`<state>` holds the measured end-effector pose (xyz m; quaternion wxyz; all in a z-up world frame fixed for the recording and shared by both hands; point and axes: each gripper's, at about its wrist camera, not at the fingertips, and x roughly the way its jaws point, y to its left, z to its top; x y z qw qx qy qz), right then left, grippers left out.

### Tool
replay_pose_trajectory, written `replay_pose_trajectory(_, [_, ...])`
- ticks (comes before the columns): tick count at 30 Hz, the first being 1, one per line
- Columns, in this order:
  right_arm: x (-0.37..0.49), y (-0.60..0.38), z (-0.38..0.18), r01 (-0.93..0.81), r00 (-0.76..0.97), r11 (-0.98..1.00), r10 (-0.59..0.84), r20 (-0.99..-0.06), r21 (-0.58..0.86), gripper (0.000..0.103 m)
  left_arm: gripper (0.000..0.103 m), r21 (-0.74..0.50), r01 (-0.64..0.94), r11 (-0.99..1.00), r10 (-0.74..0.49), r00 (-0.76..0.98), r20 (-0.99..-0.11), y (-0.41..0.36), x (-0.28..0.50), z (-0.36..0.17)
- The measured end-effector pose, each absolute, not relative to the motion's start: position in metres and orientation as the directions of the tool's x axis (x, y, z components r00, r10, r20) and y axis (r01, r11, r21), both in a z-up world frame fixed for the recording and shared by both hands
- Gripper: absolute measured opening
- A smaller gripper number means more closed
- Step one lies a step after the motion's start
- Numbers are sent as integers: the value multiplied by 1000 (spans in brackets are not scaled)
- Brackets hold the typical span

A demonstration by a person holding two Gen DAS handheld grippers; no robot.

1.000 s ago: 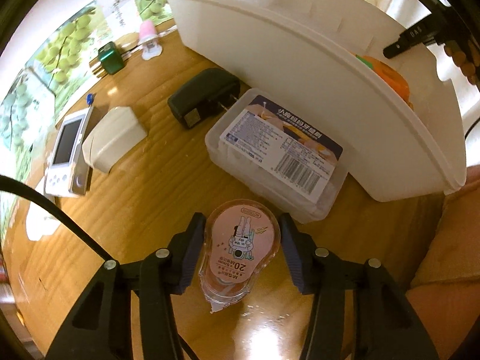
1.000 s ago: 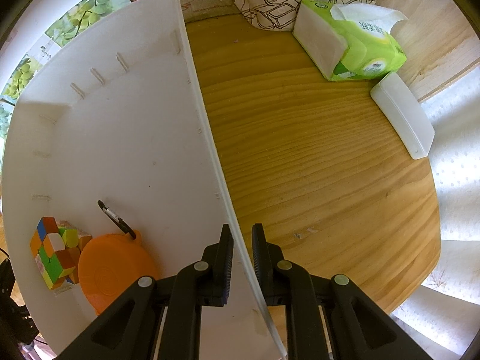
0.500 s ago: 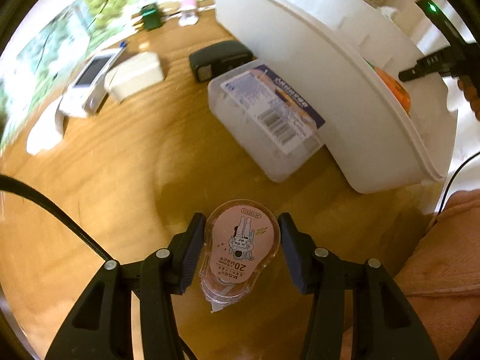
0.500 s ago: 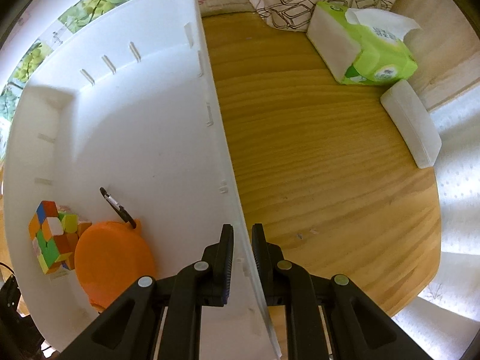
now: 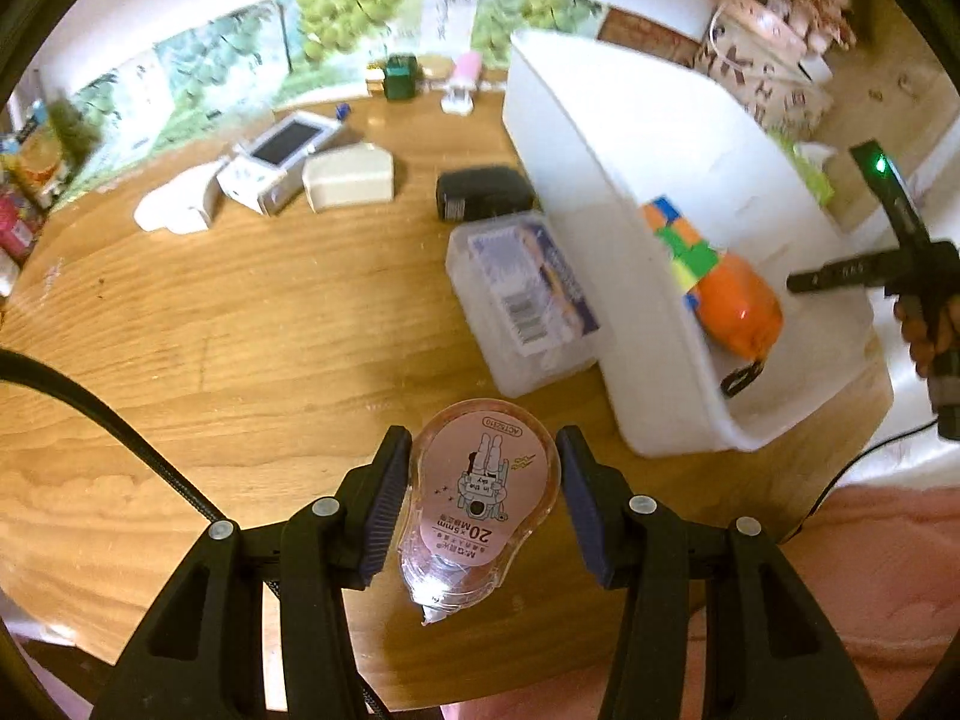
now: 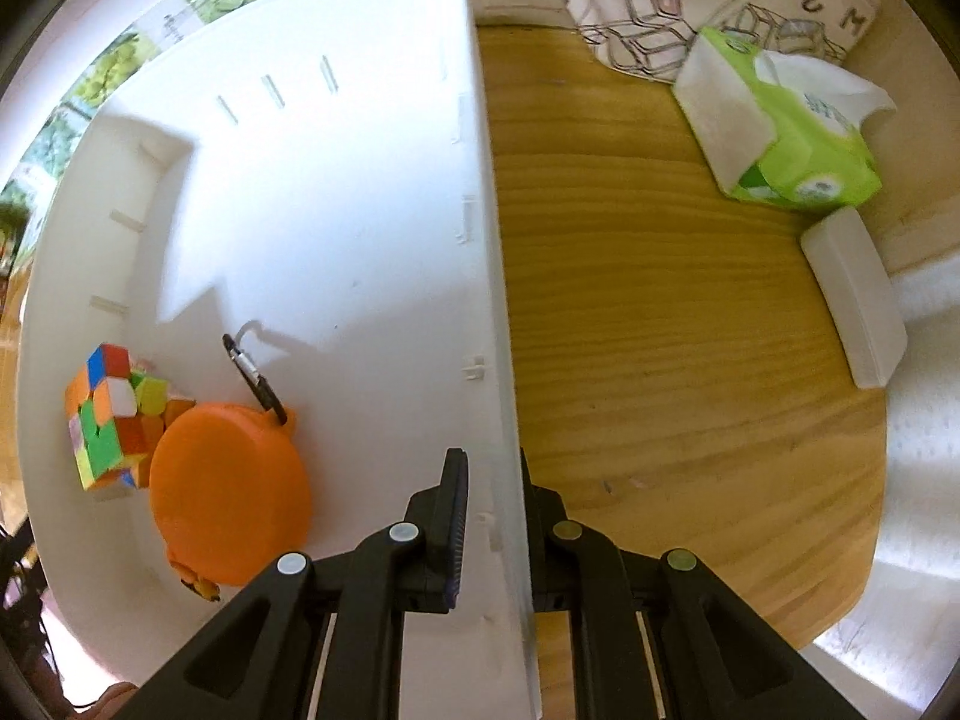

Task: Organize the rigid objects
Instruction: 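Lift the pink dispenser and carry it over the tray with the left tool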

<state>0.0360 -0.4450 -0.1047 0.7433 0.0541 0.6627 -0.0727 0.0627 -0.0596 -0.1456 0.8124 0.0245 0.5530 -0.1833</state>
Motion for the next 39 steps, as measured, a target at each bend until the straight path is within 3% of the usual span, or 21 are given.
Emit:
replay_pose_trajectory(9, [38,-433,-105,88,125,996,-20,-992,-9,11,53,-167,269,948,-274,431,-860,-85,72,-114])
replay_pose_trajectory(22, [30,-420,-111,20,139,1000,-25,-990,-22,11,53,-172,342,924,-338,520,-784,-135,81,-62])
replay_pose_trajectory(39, [32,-412,-116,-3,121,999,-32,-992,-33,11,53,-195,416,889,-399,491,-774,-202,140,-63])
